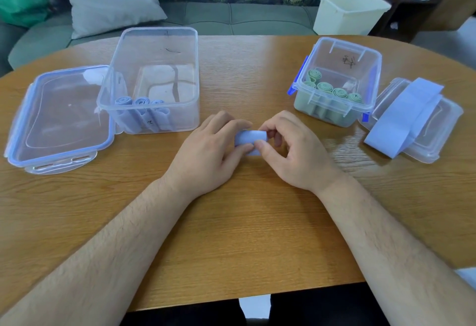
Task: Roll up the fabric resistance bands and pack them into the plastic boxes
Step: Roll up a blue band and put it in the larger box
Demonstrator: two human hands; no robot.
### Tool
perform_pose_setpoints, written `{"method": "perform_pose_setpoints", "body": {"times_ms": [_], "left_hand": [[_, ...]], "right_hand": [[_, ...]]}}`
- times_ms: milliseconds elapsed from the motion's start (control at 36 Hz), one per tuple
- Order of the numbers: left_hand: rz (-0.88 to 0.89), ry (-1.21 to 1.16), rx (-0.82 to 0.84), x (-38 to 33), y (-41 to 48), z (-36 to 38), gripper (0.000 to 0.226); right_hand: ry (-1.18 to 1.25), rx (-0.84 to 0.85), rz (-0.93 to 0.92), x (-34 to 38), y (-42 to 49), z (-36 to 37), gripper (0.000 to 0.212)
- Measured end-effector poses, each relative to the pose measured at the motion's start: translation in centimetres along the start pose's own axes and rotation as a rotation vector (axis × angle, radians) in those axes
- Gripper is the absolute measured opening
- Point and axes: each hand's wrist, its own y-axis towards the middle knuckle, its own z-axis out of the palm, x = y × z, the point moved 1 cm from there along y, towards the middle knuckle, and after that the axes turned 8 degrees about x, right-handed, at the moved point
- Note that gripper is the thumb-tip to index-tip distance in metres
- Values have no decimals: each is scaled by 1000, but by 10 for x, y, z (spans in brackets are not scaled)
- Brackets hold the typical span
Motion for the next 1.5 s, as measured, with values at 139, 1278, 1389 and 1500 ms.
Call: {"method": "perform_pose_setpoints", "body": {"times_ms": [139,1278,1389,1500], "left_hand": [[20,-22,4,2,1,1,41],[21,-168,-213,-35,-21,-41,25],[20,-124,-169,-29,-27,-54,25],[-5,-136,-73,-19,-33,-73,28]], "right_hand": [[6,-7,24,2,-1,4,27],[1355,181,478,90,12,-8,27],[1363,207,426,101,15,-3,35],[983,179,334,109,18,0,36]]}}
